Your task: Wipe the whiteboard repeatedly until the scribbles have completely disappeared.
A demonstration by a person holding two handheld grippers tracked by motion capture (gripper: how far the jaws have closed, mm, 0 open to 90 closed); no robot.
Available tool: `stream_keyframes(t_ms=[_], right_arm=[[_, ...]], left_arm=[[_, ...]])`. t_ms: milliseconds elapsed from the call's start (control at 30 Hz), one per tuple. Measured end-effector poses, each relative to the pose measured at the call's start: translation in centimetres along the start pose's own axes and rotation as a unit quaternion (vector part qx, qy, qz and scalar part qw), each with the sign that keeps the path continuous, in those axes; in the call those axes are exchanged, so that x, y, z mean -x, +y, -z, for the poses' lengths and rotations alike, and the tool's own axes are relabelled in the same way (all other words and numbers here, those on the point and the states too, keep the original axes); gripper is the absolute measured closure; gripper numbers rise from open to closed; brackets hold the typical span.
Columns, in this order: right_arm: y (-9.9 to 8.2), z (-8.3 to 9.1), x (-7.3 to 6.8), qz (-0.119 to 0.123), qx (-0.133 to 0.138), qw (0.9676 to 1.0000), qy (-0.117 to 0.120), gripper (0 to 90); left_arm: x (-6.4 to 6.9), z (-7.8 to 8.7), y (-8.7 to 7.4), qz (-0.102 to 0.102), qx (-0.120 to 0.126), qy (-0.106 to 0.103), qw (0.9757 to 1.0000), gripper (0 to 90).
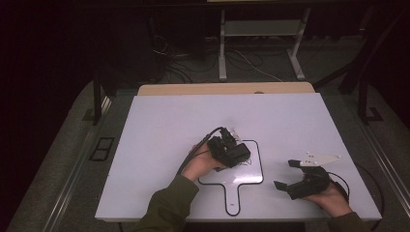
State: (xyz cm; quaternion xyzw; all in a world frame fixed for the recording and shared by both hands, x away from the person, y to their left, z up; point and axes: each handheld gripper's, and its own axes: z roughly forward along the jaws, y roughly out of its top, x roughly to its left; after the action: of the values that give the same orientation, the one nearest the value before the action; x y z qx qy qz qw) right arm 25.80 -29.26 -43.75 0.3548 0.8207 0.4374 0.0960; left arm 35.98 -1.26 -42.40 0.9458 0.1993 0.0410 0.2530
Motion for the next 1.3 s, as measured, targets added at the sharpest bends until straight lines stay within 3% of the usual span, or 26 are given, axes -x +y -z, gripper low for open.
stream_keyframes(t_ms=[200,500,700,867,1033,1300], right_arm=[[0.0,0.0,0.0,0.0,-0.001,1.0,0.0,0.0],[0.0,0.0,0.1,0.0,0.001,1.0,0.0,0.0],[0.0,0.0,0.1,0.0,0.001,1.0,0.0,0.0],[0.0,0.0,0.1,0.0,0.001,1.0,0.0,0.0],[0.0,0.0,0.1,0.0,0.001,1.0,0.0,0.0],[0.0,0.0,0.1,0.0,0.001,1.0,0.0,0.0]], left_arm=[[0.6,-0.1,0.1,-0.006,0.003,-0.011,0.9999,39.1],[-1.2,-0.3,0.7,0.0,-0.003,-0.001,1.0,39.2],[-2.4,-0.7,1.3,0.022,0.003,0.01,0.9997,39.2],[-3.0,-0.9,1.7,0.029,0.0,0.013,0.9995,39.2],[-2.2,-1.1,2.0,0.014,-0.004,0.009,0.9998,39.2],[-0.1,-1.3,2.7,-0.033,-0.02,0.002,0.9993,39.2]])
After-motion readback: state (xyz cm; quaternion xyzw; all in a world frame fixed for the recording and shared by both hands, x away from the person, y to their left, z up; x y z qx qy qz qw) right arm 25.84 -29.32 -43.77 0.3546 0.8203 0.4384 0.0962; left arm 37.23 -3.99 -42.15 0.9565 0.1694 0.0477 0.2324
